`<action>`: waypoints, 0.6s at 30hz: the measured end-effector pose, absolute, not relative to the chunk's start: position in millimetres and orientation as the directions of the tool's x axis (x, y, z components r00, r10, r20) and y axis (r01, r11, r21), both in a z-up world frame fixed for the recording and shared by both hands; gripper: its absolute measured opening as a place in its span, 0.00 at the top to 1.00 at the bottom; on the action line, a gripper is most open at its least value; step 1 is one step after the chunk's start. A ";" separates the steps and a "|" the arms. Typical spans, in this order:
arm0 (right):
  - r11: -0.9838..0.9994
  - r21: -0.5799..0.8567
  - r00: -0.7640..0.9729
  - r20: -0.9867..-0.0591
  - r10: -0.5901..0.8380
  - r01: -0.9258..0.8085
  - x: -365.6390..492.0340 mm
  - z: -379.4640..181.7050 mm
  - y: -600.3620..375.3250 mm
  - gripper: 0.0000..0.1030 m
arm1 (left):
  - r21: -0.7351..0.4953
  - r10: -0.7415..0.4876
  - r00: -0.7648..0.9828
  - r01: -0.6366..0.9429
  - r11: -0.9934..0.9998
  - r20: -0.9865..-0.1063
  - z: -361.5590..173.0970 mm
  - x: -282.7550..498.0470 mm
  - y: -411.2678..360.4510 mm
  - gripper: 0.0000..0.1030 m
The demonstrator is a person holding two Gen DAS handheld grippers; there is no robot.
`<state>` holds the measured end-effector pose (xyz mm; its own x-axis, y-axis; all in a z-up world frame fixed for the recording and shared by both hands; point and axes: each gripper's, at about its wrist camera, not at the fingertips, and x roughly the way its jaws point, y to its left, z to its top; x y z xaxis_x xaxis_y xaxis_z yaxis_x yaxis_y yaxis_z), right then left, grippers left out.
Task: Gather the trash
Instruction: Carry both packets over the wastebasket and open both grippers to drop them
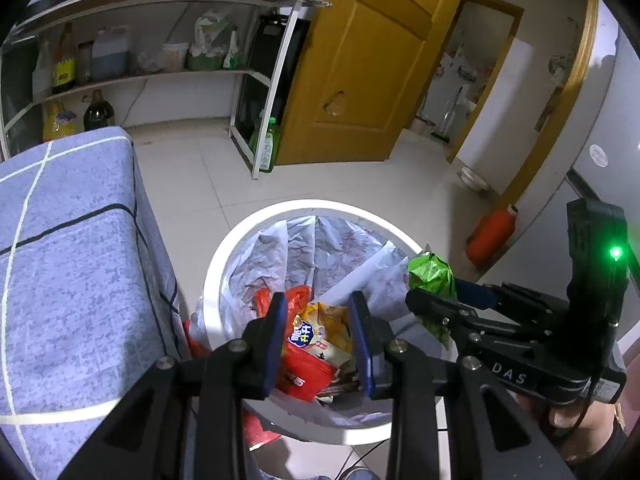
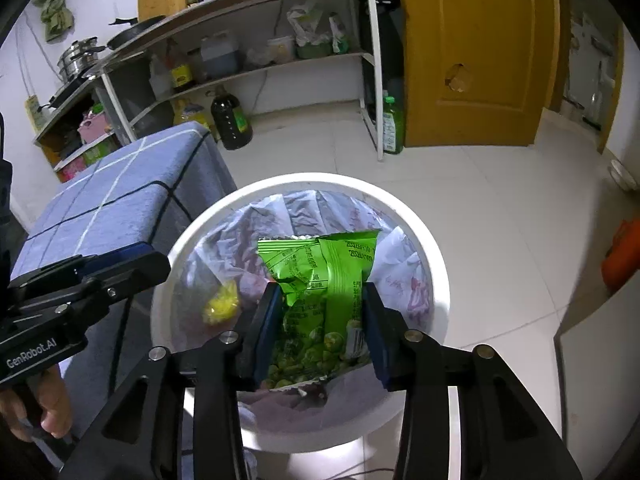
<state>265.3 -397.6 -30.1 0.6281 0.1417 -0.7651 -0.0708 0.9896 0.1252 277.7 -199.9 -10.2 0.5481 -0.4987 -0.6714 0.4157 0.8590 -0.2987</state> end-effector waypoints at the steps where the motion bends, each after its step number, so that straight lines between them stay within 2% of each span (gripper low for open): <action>1: 0.990 0.125 0.625 -0.767 0.143 -0.073 265.8 -31.4 -396.9 0.57 | -0.299 -0.497 0.547 0.414 0.860 -0.674 -11.9 277.4 -200.9 0.68; 5: 0.991 0.104 0.629 -0.766 0.132 -0.081 264.5 -31.7 -394.5 0.51 | -0.308 -0.500 0.538 0.409 0.859 -0.679 -15.1 280.5 -198.5 0.68; 18: 0.991 0.118 0.661 -0.739 0.129 -0.061 243.0 -14.9 -397.2 0.49 | -0.306 -0.505 0.573 0.411 0.859 -0.645 6.1 258.2 -180.3 0.68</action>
<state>243.0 -397.2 -14.9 0.6613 0.1287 -0.7390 -0.0610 0.9911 0.1180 258.2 -180.3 6.1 0.5735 -0.5046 -0.6454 0.4113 0.8587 -0.3059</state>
